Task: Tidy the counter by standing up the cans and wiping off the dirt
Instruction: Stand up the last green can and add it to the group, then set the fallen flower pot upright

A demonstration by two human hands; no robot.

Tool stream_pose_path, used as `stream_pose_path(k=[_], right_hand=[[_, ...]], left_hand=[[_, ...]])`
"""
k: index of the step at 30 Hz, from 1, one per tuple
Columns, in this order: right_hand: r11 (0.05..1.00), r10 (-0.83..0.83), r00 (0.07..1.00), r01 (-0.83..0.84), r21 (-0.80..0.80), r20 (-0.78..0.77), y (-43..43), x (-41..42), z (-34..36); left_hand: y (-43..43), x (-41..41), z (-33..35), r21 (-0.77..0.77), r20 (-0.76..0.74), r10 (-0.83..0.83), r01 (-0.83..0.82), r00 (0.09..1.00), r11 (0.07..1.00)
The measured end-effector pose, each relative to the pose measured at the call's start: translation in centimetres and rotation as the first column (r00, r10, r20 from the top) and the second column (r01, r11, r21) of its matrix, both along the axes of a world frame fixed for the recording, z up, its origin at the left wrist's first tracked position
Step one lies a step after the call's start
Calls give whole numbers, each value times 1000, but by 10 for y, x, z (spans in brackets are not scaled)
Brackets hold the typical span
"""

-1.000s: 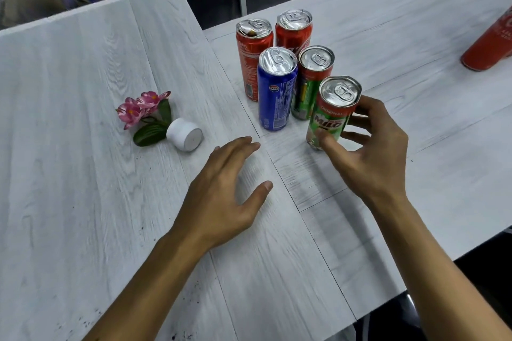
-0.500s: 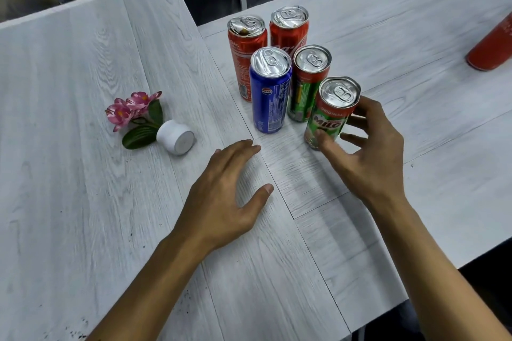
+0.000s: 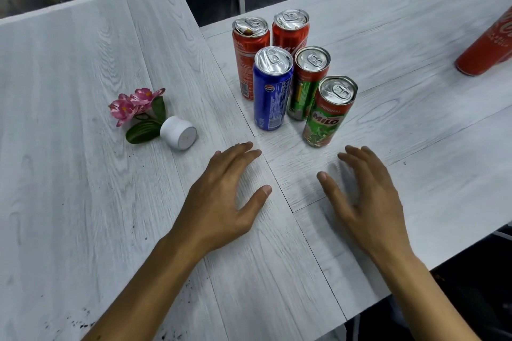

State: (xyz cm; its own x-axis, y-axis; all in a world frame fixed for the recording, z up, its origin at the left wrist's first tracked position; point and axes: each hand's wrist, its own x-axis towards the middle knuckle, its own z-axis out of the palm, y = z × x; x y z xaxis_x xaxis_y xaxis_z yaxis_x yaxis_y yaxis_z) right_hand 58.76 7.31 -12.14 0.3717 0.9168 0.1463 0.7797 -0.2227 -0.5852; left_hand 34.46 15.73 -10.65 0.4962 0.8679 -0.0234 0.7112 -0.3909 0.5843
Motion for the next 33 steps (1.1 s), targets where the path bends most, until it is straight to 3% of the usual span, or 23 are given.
stream_pose_path(k=[4, 19, 33], right_hand=[[995, 104, 992, -104, 1, 72, -13, -24, 8], [895, 444, 895, -441, -58, 42, -15, -135, 30], [846, 533, 843, -530, -58, 66, 17, -193, 39]], left_hand=[[-12, -12, 3, 6, 10, -10, 10, 1000, 1000], [-51, -104, 13, 74, -18, 94, -92, 995, 993], [-58, -175, 24, 92, -23, 226, -223, 974, 970]])
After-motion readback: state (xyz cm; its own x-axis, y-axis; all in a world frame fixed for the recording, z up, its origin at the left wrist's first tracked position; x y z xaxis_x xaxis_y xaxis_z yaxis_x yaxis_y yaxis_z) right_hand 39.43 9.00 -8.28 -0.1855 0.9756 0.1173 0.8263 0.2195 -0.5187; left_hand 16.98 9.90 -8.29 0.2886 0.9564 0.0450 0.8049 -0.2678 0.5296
